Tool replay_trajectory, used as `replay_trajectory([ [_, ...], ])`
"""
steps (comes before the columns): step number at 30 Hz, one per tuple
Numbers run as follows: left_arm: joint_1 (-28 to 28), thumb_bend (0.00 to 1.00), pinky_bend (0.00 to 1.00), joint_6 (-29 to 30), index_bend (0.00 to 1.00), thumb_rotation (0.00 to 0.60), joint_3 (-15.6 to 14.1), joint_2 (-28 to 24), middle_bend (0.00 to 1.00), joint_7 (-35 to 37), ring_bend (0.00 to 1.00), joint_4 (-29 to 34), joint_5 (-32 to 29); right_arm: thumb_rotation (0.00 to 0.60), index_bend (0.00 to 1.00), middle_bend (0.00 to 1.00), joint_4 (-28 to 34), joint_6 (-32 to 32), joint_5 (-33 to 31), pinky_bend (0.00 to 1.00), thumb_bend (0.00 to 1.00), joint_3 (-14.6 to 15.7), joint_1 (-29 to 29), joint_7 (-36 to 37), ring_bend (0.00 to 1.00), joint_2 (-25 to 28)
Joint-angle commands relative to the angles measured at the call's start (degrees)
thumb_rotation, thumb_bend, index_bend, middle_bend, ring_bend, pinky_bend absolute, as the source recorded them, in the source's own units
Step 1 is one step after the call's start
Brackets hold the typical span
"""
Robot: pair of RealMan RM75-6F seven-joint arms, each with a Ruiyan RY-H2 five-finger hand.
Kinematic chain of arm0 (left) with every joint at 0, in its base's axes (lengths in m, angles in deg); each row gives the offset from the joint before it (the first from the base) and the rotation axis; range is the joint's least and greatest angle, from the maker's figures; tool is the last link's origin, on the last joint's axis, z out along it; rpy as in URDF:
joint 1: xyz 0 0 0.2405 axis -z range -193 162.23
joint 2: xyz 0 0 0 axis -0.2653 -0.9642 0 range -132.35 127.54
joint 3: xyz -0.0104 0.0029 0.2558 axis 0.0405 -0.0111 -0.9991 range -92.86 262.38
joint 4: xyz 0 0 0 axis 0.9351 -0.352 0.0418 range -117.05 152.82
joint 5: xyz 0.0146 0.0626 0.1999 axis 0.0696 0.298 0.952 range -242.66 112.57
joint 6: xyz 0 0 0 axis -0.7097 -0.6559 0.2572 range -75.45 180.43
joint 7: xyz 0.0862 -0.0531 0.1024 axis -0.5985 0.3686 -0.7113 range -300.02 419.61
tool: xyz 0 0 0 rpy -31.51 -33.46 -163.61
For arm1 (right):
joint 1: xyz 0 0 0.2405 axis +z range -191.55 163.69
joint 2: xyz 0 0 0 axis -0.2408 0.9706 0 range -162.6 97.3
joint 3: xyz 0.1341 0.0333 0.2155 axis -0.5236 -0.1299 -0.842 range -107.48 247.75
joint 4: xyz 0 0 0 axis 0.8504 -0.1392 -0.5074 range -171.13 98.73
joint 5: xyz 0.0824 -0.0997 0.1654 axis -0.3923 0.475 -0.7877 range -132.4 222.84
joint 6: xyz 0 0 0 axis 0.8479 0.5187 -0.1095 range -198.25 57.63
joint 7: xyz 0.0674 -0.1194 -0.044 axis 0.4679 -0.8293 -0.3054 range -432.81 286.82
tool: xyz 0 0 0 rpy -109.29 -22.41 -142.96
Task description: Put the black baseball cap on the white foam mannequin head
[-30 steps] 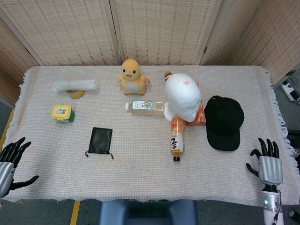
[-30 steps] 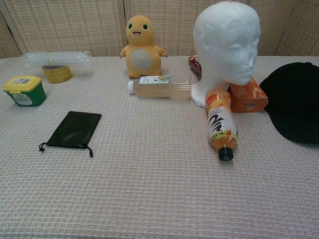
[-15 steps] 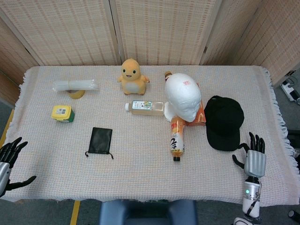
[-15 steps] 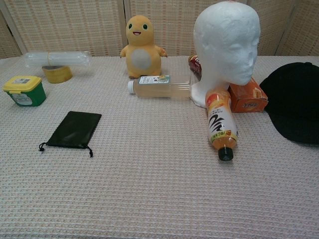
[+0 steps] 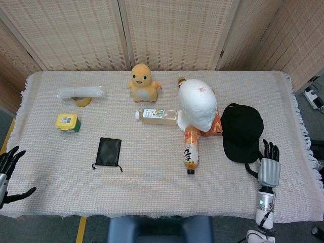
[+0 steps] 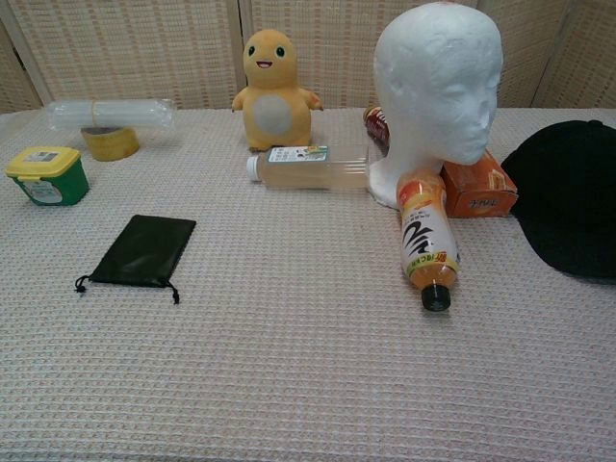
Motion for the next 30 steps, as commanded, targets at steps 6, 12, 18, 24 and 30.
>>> replay_trajectory([
  [6,0.1,0.13,0.06,-0.3,0.11,0.600,0.3,0.2,0.00,-0.3,0.00,-0.1,-0.7,0.600,0.48,0.06,-1.0,1.8,-0.2,0.00,0.15,0.0,1.2,-0.7,0.00,-0.8],
  [12,0.1,0.13,0.06,-0.6,0.11,0.600,0.7,0.4,0.00,-0.8,0.00,-0.2,-1.5,0.600,0.48,0.06,-1.6,2.8,-0.6,0.00,0.16,-0.4,2.4,-0.4,0.00,-1.7],
  [18,0.1,0.13,0.06,-0.6,0.11,0.600,1.2,0.6,0.00,-1.2,0.00,-0.3,-2.4,0.600,0.45,0.05,-2.1,3.2,-1.3,0.00,0.16,-1.2,4.0,-0.1,0.00,-2.2],
  [24,0.1,0.13,0.06,-0.7,0.11,0.600,1.5,0.7,0.00,-1.5,0.00,-0.4,-3.0,0.600,0.44,0.05,-2.3,3.7,-1.9,0.00,0.16,-1.8,5.4,0.1,0.00,-2.1],
  [30,-0.1,0.13,0.06,-0.4,0.11,0.600,1.8,0.8,0.00,-1.6,0.00,-0.4,-3.3,0.600,0.44,0.05,-2.1,3.5,-1.7,0.00,0.24,-1.6,6.4,0.5,0.00,-1.6],
])
